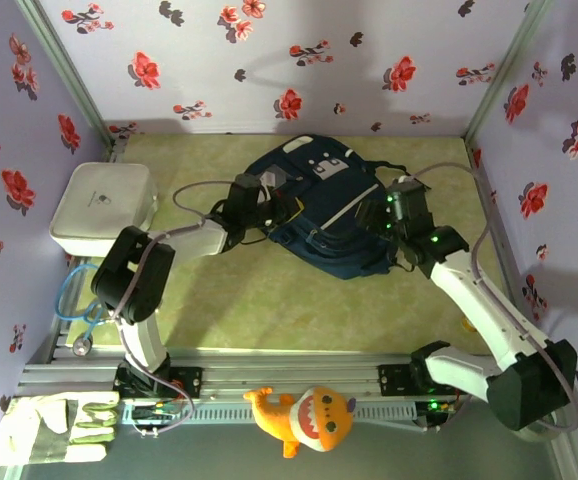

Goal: Pack the student bag

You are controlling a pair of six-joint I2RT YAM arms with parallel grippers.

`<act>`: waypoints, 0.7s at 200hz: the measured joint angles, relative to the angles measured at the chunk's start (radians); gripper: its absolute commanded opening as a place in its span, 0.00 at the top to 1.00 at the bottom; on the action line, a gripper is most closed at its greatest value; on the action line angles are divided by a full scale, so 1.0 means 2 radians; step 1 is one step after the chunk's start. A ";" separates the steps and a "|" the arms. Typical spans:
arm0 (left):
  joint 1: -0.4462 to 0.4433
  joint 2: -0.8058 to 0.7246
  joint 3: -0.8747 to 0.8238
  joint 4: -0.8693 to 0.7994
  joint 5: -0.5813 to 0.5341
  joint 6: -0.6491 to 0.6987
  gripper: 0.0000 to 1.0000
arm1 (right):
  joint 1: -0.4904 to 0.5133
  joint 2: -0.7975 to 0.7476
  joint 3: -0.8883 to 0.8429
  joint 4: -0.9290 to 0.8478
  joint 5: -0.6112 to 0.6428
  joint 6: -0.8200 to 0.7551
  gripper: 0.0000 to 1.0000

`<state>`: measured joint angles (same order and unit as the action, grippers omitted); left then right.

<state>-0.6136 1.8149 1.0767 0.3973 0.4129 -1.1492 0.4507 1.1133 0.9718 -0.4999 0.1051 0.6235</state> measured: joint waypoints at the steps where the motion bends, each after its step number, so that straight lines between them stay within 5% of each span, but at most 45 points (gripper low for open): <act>1: -0.001 0.000 0.000 0.001 -0.001 -0.001 1.00 | 0.004 0.000 0.000 -0.002 0.001 0.001 0.44; 69: -0.022 0.021 0.002 0.030 -0.015 -0.027 1.00 | 0.146 0.026 -0.031 0.021 0.040 0.110 0.57; 140: -0.028 0.027 0.002 0.041 -0.018 -0.036 1.00 | 0.174 0.116 -0.032 0.081 0.085 0.185 0.65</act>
<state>-0.6693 1.8679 1.0798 0.4786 0.3767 -1.2217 0.7979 1.3449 0.9081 -0.3378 0.2749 0.9939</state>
